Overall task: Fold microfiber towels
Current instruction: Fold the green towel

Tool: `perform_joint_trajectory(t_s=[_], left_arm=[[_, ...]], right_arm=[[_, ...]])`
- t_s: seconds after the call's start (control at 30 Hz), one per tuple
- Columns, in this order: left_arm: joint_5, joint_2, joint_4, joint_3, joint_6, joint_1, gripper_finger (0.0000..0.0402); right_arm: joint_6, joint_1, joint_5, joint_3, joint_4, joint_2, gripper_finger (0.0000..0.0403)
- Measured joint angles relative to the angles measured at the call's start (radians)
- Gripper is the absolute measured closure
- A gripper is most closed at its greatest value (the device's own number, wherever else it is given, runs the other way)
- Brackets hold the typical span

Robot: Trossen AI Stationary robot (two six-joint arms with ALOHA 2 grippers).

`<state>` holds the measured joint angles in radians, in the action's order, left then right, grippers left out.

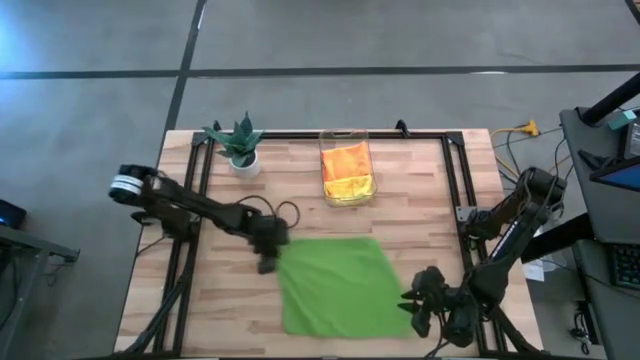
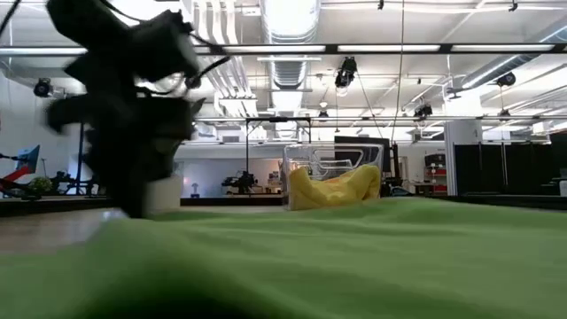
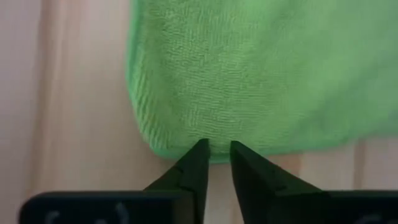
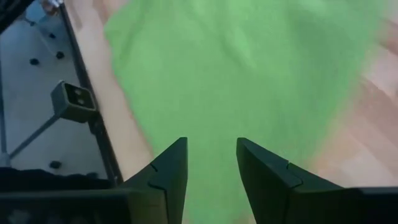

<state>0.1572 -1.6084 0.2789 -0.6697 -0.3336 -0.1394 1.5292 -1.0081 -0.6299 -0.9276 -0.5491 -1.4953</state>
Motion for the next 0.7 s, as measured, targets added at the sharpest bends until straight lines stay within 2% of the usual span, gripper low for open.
perform_joint_trajectory(t_s=[0.1, 0.23, 0.37, 0.43, 0.57, 0.7], left_arm=[[-0.024, 0.057, 0.157, 0.029, 0.001, -0.002, 0.0369], [-0.055, 0.190, 0.179, 0.038, 0.039, -0.001, 0.0396], [-0.178, 0.329, 0.156, 0.020, 0.061, 0.001, 0.0395], [-0.199, 0.387, 0.154, 0.018, 0.059, 0.003, 0.0394], [-0.144, 0.482, 0.159, 0.023, 0.047, 0.002, 0.0393], [0.036, 0.536, 0.193, 0.065, 0.006, -0.021, 0.0393]], right_arm=[[0.017, 0.008, 0.000, 0.000, -0.028, 0.008, 0.0270], [0.041, 0.031, -0.001, 0.000, -0.060, 0.008, 0.0269], [0.042, 0.089, -0.003, 0.012, -0.056, 0.006, 0.0271], [0.042, 0.133, 0.005, 0.032, -0.035, 0.006, 0.0270], [-0.040, 0.201, 0.031, 0.085, 0.065, 0.006, 0.0268], [-0.245, 0.214, 0.076, 0.100, 0.174, 0.006, 0.0268]])
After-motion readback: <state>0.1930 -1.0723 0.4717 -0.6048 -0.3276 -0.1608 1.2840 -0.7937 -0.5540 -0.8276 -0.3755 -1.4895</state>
